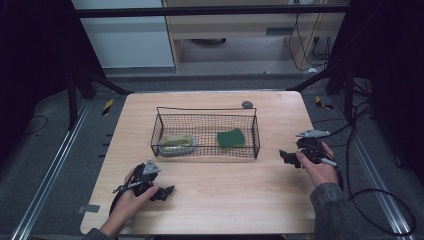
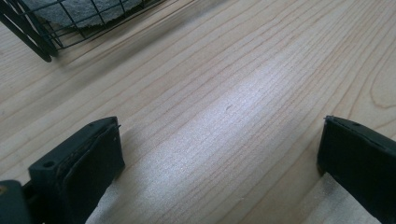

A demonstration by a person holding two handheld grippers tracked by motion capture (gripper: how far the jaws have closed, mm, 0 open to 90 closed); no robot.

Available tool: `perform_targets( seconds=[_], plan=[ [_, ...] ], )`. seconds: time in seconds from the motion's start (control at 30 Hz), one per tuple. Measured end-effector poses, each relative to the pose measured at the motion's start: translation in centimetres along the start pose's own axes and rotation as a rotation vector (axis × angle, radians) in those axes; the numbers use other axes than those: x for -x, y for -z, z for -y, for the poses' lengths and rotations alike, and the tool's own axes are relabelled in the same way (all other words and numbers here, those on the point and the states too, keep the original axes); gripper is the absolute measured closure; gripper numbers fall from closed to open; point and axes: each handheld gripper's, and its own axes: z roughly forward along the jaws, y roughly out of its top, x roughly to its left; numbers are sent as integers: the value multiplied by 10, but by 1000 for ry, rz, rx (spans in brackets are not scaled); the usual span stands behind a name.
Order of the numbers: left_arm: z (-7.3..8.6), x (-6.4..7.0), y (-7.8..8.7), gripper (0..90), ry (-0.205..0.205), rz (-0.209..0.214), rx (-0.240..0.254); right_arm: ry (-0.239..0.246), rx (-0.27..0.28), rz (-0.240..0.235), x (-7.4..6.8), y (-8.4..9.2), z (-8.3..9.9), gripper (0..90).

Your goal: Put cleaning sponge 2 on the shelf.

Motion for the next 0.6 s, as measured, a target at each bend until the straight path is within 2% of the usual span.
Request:
perform_targets(
  seconds=[0.2, 0.6],
  plan=[
    [0, 0, 0, 0, 3, 0, 1, -42, 0, 7, 6, -8, 10, 95],
    [0, 0, 0, 0, 0, -1, 2, -77, -35, 16, 11, -22, 26, 96]
  ],
)
